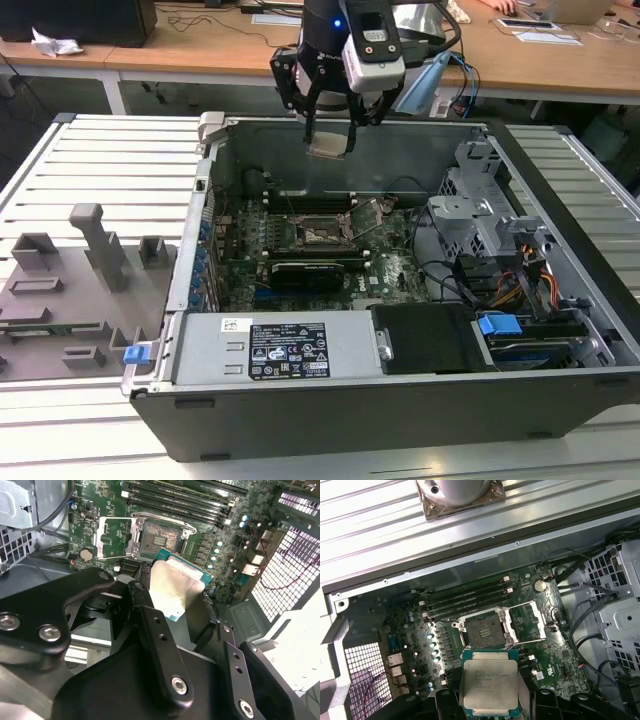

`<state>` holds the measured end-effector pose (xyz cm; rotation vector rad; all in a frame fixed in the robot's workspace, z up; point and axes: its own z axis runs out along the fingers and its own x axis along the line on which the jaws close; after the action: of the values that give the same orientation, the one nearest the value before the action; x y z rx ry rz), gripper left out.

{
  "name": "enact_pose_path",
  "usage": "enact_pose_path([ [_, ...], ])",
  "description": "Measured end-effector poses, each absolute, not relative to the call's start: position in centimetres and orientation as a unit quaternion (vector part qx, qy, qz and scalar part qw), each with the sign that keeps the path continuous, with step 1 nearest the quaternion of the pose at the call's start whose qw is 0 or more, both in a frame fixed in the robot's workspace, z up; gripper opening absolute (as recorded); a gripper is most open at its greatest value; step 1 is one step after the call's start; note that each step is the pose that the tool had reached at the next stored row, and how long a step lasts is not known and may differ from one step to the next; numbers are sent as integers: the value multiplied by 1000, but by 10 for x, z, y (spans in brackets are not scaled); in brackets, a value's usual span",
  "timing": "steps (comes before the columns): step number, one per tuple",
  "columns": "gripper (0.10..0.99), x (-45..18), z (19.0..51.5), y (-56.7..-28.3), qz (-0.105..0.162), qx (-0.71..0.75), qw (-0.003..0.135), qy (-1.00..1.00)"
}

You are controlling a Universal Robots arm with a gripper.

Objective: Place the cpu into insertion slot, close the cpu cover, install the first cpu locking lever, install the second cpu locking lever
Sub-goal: 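Place the cpu into insertion slot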

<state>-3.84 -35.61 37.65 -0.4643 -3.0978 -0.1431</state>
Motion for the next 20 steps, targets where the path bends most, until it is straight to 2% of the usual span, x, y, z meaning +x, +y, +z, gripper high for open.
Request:
enact_pose_path([
  [20,525,-38,376,-356,-46,-203,0,-978],
])
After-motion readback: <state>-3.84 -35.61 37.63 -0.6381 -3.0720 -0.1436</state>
